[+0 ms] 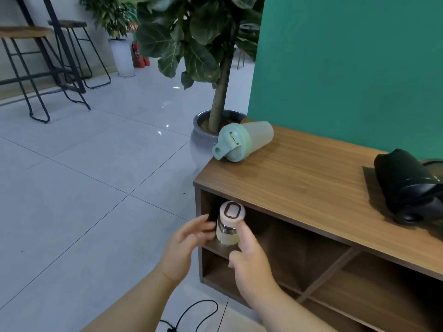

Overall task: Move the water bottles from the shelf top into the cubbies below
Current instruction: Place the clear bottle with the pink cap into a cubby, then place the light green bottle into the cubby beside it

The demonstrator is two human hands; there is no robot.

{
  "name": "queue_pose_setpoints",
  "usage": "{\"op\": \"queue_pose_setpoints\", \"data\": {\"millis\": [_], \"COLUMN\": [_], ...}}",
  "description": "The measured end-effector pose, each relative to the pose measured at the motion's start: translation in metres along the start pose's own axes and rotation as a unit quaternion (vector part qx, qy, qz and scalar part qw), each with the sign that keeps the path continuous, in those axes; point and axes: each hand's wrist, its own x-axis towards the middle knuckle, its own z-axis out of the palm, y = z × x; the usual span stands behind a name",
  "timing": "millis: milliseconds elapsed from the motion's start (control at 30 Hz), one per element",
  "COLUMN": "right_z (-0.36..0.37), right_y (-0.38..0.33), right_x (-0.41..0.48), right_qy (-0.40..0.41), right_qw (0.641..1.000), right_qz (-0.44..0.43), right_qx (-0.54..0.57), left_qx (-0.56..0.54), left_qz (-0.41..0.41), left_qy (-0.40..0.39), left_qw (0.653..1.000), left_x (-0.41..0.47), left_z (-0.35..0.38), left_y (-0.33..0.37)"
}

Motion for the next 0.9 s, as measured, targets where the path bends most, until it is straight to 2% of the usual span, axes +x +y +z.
{"op": "queue_pose_setpoints", "data": {"millis": [67,133,200,233,367,467,667,900], "right_z": [0.000,-0.002,-0.006,-0.009,-0.024,-0.028,-0.019,-0.015], "right_y": [-0.019,-0.053,-0.093,-0.109,-0.147,-0.149,-0.139,-0.143], "right_x": [-0.018,-0.022,-0.008,0.007,0.069,0.101,0.125,0.100], "right_qy": [0.025,0.073,0.115,0.132,0.186,0.187,0.139,0.121], "right_qw": [0.997,0.982,0.961,0.955,0.963,0.970,0.985,0.989], "right_qz": [-0.076,-0.174,-0.249,-0.266,-0.196,-0.145,-0.094,-0.081], "right_qx": [-0.007,0.009,0.020,0.018,-0.017,-0.052,-0.042,-0.006], "left_qx": [0.060,0.038,0.017,0.030,0.017,0.045,0.026,0.009], "left_qz": [0.092,0.143,0.175,0.180,0.084,0.040,0.014,0.007], "left_qy": [0.093,0.169,0.186,0.164,0.037,-0.012,-0.050,-0.087], "left_qw": [0.990,0.974,0.967,0.969,0.996,0.998,0.998,0.996], "left_x": [0.010,0.036,0.066,0.083,0.140,0.174,0.199,0.154], "left_z": [-0.013,-0.022,-0.018,-0.013,0.008,0.019,0.033,0.043], "left_y": [-0.003,0.013,0.051,0.068,0.113,0.123,0.113,0.116]}}
